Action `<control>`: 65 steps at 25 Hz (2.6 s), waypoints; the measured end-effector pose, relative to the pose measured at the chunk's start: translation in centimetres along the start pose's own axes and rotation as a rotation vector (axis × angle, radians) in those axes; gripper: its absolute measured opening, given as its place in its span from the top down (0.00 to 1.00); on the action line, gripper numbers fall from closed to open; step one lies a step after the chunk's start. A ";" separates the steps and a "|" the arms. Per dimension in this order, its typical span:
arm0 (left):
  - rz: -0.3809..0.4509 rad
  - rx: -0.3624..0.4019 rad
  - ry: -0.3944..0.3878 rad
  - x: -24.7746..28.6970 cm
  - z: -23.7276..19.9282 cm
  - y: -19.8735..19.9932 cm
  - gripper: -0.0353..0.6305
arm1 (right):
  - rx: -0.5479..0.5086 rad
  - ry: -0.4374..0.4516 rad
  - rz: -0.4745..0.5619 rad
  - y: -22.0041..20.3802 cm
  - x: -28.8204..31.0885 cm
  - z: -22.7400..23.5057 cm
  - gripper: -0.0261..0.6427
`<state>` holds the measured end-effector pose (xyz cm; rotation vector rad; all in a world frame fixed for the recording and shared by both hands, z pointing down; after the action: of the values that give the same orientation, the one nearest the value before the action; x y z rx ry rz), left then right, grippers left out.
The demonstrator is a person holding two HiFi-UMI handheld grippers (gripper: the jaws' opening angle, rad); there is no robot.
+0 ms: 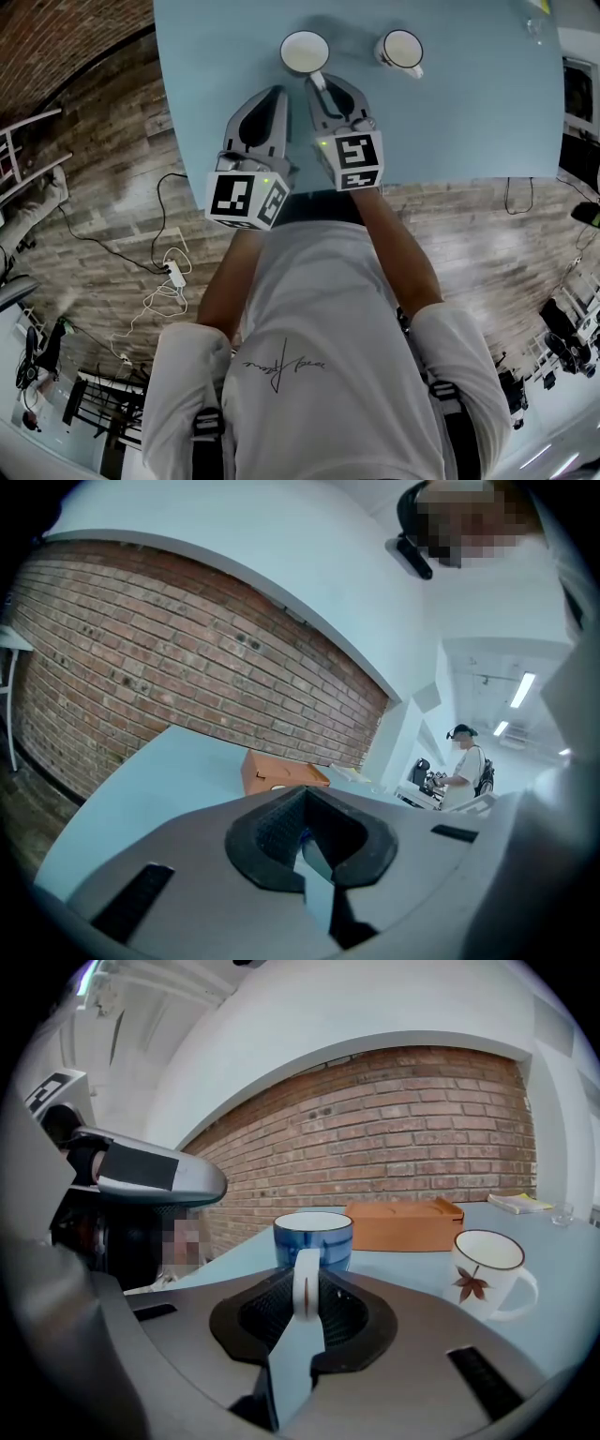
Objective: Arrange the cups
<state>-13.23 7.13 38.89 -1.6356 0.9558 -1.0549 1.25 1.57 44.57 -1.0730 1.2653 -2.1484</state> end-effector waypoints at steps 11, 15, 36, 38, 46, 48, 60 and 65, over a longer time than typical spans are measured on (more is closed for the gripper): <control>0.011 0.028 -0.023 0.4 0.0 1.7 0.94 | 0.018 -0.017 0.033 2.3 -0.9 -0.1 0.86; 0.026 0.028 -0.029 0.7 0.2 2.3 0.94 | 0.011 -0.010 0.045 3.0 -1.5 0.0 0.86; 0.089 0.097 -0.065 3.2 1.1 6.2 0.94 | 0.015 -0.026 0.138 8.9 -1.6 1.2 0.86; 0.090 0.095 -0.063 3.5 1.1 6.3 0.94 | 0.015 -0.036 0.143 9.4 -1.5 1.6 0.86; 0.078 0.088 -0.062 4.8 0.6 6.5 0.94 | 0.020 -0.065 0.175 11.5 -0.5 3.2 0.86; 0.077 0.084 -0.059 5.2 0.4 6.6 0.94 | 0.020 -0.071 0.180 12.0 -0.1 3.6 0.86; 0.064 0.069 -0.058 7.5 -0.8 6.8 0.94 | -0.001 -0.084 0.182 14.1 2.7 4.7 0.86; 0.051 0.063 -0.056 8.0 -1.3 6.6 0.94 | 0.014 -0.085 0.172 14.0 3.9 5.0 0.86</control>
<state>-12.63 -2.37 34.54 -1.5732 0.9132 -0.9902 2.49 -10.71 35.40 -1.0003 1.2539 -1.9609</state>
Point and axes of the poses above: the fingertips, and each gripper's own axes: x forward along the fingers, z to its right, y out of its top, the point moved 10 cm from there along -x, backward along the fingers, and after that the axes turned 13 degrees about x, right-handed, at the moved point
